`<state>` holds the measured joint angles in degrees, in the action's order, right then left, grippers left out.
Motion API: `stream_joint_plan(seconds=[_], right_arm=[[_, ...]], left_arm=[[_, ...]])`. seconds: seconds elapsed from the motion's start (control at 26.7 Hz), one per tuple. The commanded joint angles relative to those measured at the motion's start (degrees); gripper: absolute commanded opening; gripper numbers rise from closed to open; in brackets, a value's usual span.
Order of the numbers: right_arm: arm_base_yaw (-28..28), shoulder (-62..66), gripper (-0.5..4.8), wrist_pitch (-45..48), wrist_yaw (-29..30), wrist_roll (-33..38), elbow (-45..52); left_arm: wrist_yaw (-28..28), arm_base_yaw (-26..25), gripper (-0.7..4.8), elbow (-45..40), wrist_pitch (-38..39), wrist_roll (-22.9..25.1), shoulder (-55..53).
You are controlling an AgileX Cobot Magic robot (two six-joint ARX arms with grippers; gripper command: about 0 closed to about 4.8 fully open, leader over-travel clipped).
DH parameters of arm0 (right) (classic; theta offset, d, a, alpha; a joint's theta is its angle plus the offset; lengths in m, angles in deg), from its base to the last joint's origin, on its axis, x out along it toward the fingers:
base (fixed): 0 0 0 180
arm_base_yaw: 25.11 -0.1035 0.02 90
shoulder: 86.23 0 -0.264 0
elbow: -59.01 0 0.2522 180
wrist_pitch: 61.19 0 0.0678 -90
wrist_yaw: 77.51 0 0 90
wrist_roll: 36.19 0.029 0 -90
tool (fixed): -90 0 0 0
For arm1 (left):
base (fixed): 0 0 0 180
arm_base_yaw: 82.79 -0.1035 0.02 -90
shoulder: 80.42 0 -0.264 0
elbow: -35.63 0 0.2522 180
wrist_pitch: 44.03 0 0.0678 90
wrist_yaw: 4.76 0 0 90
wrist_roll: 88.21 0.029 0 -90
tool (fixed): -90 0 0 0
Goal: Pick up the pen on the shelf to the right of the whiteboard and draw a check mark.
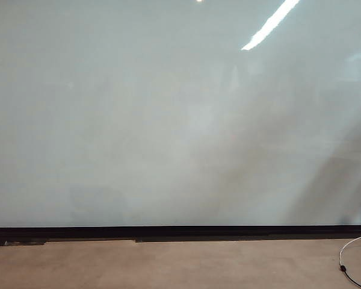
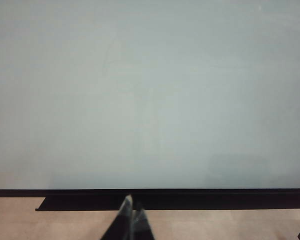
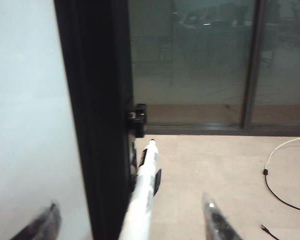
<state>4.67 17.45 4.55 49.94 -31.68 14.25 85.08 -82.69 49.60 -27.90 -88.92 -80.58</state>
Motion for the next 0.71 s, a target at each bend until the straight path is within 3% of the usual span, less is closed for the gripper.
stream_joint_plan(seconds=[0.04, 0.3, 0.41, 0.71], right_arm=[[-0.63, 2.60, 3.64, 1.18, 0.87, 0.50, -2.12], [-2.36, 7.69, 3.61, 1.09, 1.07, 1.46, -6.27], [-2.40, 7.76, 3.23, 0.46, 1.03, 1.49, -6.88], [-3.17, 7.78, 3.22, -0.46, -0.04, 1.53, -8.04]], left_arm=[[-0.04, 0.02, -0.05, 0.17, -0.72, 0.26, -0.02], [-0.04, 0.02, -0.04, 0.17, -0.72, 0.26, -0.02], [-0.04, 0.00, -0.04, 0.17, -0.72, 0.26, -0.02], [-0.02, 0.00, -0.05, 0.17, -0.72, 0.26, -0.02]])
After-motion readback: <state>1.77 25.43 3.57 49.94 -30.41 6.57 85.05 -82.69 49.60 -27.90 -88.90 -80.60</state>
